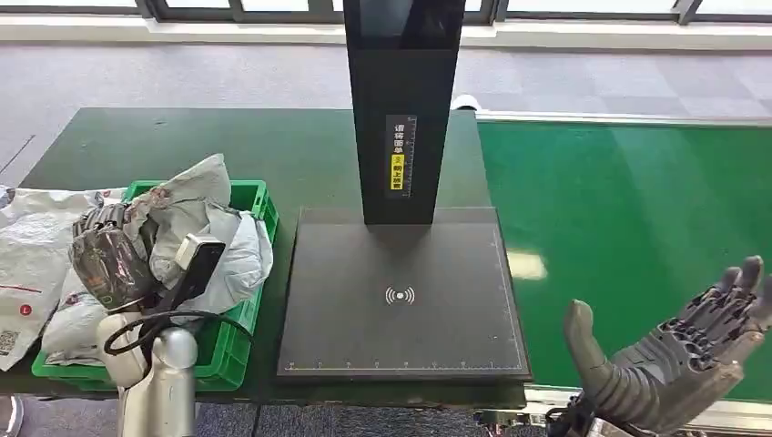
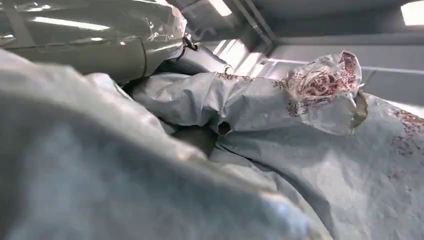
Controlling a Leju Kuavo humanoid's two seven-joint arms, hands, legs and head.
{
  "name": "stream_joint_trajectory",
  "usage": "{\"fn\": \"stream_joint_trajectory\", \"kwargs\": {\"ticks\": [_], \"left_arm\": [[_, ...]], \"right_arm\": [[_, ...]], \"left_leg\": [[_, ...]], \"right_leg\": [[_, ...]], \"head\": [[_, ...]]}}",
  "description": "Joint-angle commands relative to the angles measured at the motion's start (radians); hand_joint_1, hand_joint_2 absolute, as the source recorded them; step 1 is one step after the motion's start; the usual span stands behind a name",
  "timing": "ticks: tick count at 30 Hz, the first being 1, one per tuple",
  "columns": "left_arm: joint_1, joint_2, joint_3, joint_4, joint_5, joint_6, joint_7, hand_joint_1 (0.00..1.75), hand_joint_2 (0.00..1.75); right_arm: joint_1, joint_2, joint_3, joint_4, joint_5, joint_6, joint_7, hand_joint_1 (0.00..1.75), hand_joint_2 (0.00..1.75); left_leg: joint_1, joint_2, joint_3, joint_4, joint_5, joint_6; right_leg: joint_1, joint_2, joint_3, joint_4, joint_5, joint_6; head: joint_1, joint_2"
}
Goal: Moved the parcel from conveyor to table for the left to box.
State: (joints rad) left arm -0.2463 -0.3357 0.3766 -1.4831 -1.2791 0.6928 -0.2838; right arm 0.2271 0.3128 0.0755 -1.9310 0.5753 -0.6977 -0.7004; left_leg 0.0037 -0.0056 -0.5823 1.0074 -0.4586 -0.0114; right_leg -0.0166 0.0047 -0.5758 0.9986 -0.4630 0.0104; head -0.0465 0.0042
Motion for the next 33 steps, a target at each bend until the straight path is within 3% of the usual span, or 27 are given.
{"fn": "stream_joint_trajectory", "kwargs": {"ticks": [1, 3, 4, 5, 9, 16, 20, 23, 33], "left_arm": [[-0.054, -0.013, 0.165, 0.152, -0.026, 0.005, 0.033, 1.75, 1.75], [-0.034, -0.013, 0.142, 0.159, -0.032, 0.005, 0.05, 1.75, 1.75], [-0.052, -0.005, 0.101, 0.209, -0.038, 0.005, 0.086, 0.09, 1.75], [-0.064, -0.009, 0.102, 0.267, 0.0, 0.005, 0.026, 0.0, 1.75], [-0.086, -0.011, -0.035, 0.407, 0.143, -0.042, -0.063, 0.0, 1.75], [-0.009, 0.009, -0.189, 0.268, 0.253, -0.151, -0.062, 0.0, 1.75], [-0.005, 0.024, -0.283, 0.243, 0.444, -0.38, -0.16, 0.0, 1.75], [0.018, 0.021, -0.318, 0.186, 0.541, -0.466, -0.196, 0.0, 1.75], [0.02, 0.025, -0.315, 0.178, 0.554, -0.473, -0.197, 0.0, 1.75]], "right_arm": [[-0.018, -0.023, -0.02, 0.053, -0.005, 0.0, 0.002, 0.0, 1.75], [-0.02, -0.023, -0.019, 0.057, -0.004, 0.0, 0.002, 0.0, 1.75], [-0.027, -0.013, -0.019, 0.065, 0.007, 0.0, 0.002, 0.0, 1.75], [-0.016, -0.022, -0.018, 0.056, -0.002, 0.0, 0.002, 0.0, 1.75], [-0.014, -0.029, -0.009, 0.071, -0.01, 0.0, 0.002, 0.0, 1.75], [-0.02, -0.02, -0.026, 0.079, -0.008, 0.0, 0.002, 0.0, 1.75], [-0.007, -0.017, -0.047, 0.069, -0.007, 0.0, 0.002, 0.0, 1.75], [-0.024, -0.013, -0.054, 0.089, -0.002, 0.0, 0.002, 0.0, 1.75], [-0.024, -0.011, -0.056, 0.091, 0.0, 0.0, 0.002, 0.0, 1.75]], "left_leg": [[0.001, 0.0, 0.003, -0.002, 0.001, 0.0], [0.001, 0.0, 0.003, -0.002, 0.0, 0.0], [0.001, 0.001, 0.003, -0.003, 0.001, 0.0], [0.001, -0.001, 0.002, -0.002, 0.001, 0.0], [0.001, -0.005, 0.003, -0.003, 0.002, 0.0], [-0.001, -0.005, 0.006, -0.003, 0.002, 0.001], [-0.001, -0.007, 0.007, -0.002, 0.002, 0.002], [-0.001, -0.006, 0.006, -0.001, 0.003, 0.002], [0.0, -0.004, 0.005, -0.003, 0.002, 0.002]], "right_leg": [[0.001, 0.0, 0.003, -0.003, 0.001, -0.001], [0.001, 0.0, 0.003, -0.003, 0.001, -0.001], [0.001, 0.0, 0.003, -0.003, 0.001, -0.001], [0.001, -0.001, 0.002, -0.002, 0.001, -0.001], [0.001, -0.005, 0.005, -0.003, 0.0, 0.0], [-0.001, -0.006, 0.009, -0.004, 0.001, 0.001], [-0.001, -0.008, 0.01, -0.002, 0.0, 0.001], [-0.001, -0.007, 0.01, -0.003, 0.0, 0.001], [0.0, -0.005, 0.008, -0.004, 0.001, 0.0]], "head": [[0.0, 0.0], [0.0, 0.0], [0.0, 0.0], [0.0, 0.0], [0.0, 0.0], [0.0, 0.0], [0.0, 0.0], [0.0, 0.0], [0.0, 0.0]]}}
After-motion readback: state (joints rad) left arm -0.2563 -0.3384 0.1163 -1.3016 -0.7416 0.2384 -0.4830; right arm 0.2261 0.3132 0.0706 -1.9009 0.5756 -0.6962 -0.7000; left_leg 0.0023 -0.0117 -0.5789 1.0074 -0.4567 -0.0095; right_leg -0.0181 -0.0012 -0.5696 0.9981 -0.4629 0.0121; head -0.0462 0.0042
